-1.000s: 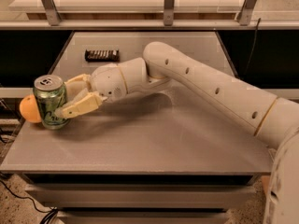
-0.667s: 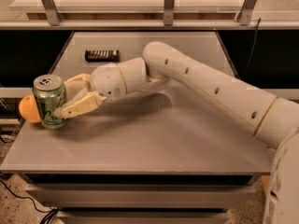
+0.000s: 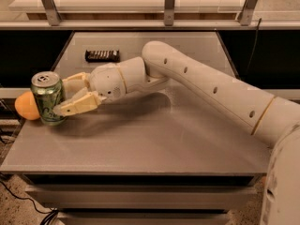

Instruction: Move green can near orange

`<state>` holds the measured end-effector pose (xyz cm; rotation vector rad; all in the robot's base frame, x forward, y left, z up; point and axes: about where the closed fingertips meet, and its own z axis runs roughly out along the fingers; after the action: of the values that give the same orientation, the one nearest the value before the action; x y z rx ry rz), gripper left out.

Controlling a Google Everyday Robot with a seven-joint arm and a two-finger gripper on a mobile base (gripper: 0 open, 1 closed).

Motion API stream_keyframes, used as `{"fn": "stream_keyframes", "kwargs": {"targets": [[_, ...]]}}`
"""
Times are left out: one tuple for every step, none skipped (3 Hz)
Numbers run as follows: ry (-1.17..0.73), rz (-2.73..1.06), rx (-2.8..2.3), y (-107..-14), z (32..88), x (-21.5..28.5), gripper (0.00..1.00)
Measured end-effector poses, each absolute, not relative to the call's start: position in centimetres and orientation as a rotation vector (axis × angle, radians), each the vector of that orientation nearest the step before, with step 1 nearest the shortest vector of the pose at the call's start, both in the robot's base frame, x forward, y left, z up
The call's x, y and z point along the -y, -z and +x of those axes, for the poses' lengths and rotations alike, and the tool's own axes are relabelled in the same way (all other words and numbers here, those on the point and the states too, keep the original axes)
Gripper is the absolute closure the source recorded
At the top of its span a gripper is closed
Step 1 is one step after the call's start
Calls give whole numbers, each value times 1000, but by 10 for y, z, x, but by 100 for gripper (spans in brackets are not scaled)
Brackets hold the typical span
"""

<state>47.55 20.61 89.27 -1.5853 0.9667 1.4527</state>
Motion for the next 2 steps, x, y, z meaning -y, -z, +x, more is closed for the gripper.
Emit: {"fn": "stream_keyframes", "kwargs": {"targets": [[-1473, -1594, -951, -893, 474, -209, 0], [-1473, -1593, -948, -894, 474, -209, 0]]}}
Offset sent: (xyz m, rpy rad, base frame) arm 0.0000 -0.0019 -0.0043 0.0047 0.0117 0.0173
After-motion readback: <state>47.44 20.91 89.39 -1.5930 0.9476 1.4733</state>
